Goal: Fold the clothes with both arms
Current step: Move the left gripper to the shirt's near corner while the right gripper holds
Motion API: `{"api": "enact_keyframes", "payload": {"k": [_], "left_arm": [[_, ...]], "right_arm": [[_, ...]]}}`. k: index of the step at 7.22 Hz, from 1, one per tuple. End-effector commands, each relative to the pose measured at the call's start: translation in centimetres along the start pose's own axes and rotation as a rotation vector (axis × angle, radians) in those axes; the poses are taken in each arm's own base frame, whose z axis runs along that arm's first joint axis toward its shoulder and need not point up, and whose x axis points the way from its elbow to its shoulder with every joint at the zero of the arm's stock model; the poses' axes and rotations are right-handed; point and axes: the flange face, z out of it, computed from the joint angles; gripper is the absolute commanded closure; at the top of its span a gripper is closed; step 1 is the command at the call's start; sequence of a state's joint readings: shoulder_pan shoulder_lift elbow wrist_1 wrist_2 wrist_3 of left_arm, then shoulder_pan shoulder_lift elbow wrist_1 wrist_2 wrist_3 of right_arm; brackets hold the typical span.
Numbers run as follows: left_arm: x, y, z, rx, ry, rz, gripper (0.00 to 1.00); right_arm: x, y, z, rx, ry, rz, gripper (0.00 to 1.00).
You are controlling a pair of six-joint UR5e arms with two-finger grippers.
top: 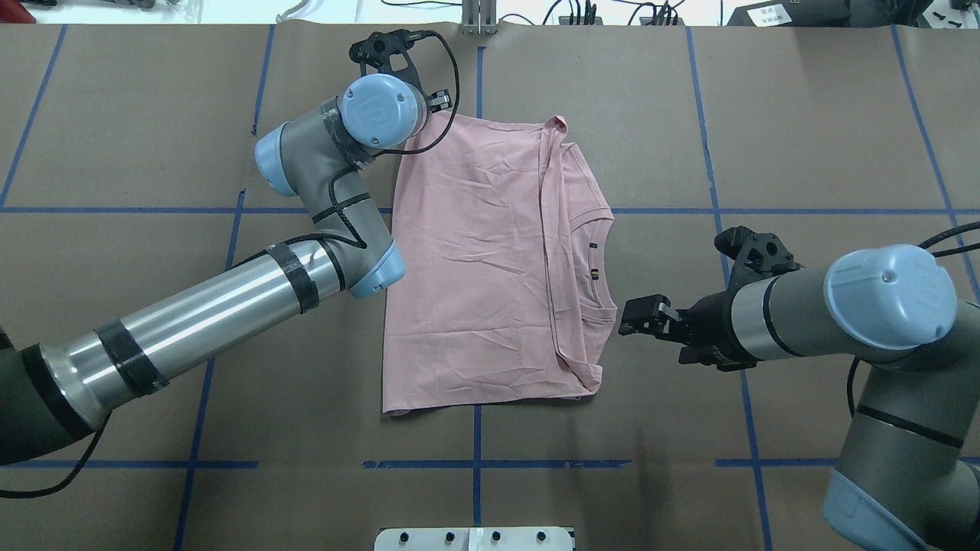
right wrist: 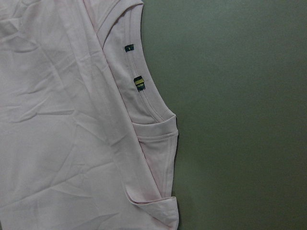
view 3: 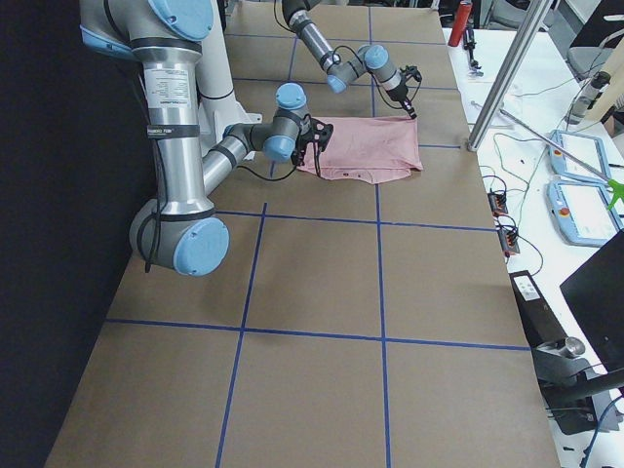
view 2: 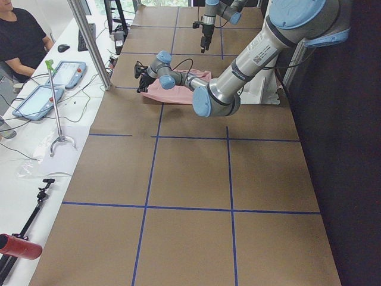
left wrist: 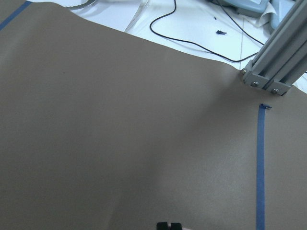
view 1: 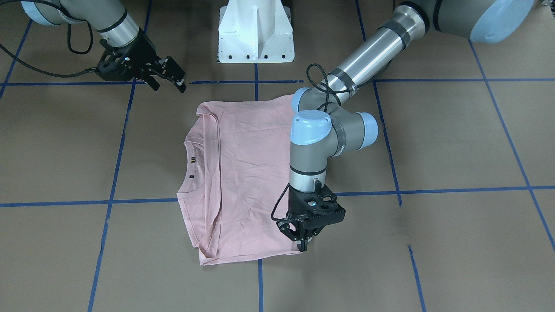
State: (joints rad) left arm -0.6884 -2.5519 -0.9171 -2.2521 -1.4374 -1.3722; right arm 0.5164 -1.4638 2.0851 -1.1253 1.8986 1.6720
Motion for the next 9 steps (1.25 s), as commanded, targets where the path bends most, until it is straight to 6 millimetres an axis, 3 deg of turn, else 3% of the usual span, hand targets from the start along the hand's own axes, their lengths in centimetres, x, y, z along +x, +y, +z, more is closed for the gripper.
{"api": "enact_keyframes", "payload": {"k": [1, 2, 3, 5, 6, 7, 8, 9], "left_arm": [[-0.7, -0.2, 0.8, 0.006, -0.013, 0.012, 1.00], [-1.2, -0.6, 1.1, 0.008, -0.022, 0.010, 0.43], [-1.6, -0.6, 1.2, 0.004, -0.025, 0.027, 0.00], [-1.8, -0.6, -1.0, -0.062, 0.024, 0.016, 0.00], [-4.9, 0.8, -3.1, -0.165, 0.060, -0.044, 0.00], [-7.0, 1.7, -6.6, -0.230, 0.065, -0.131, 0.00], [-7.8, 3.3, -10.0, -0.280, 0.022, -0.219, 0.00], [-8.1, 6.8, -13.4, -0.347, -0.034, -0.294, 0.00]], "right_arm": [[-0.3, -0.4, 0.5, 0.021, 0.000, 0.000, 0.00], [-0.4, -0.4, 0.5, 0.021, -0.003, -0.001, 0.00], [-0.4, -0.4, 0.5, 0.021, -0.002, 0.000, 0.00], [-0.3, -0.5, 0.5, 0.023, -0.001, 0.000, 0.00], [-0.3, -0.5, 0.5, 0.026, -0.001, 0.000, 0.00], [-0.4, -0.5, 0.4, 0.029, -0.003, -0.002, 0.00], [-0.4, -0.5, 0.4, 0.029, -0.003, -0.002, 0.00], [-0.5, -0.5, 0.3, 0.033, -0.006, -0.001, 0.00]]}}
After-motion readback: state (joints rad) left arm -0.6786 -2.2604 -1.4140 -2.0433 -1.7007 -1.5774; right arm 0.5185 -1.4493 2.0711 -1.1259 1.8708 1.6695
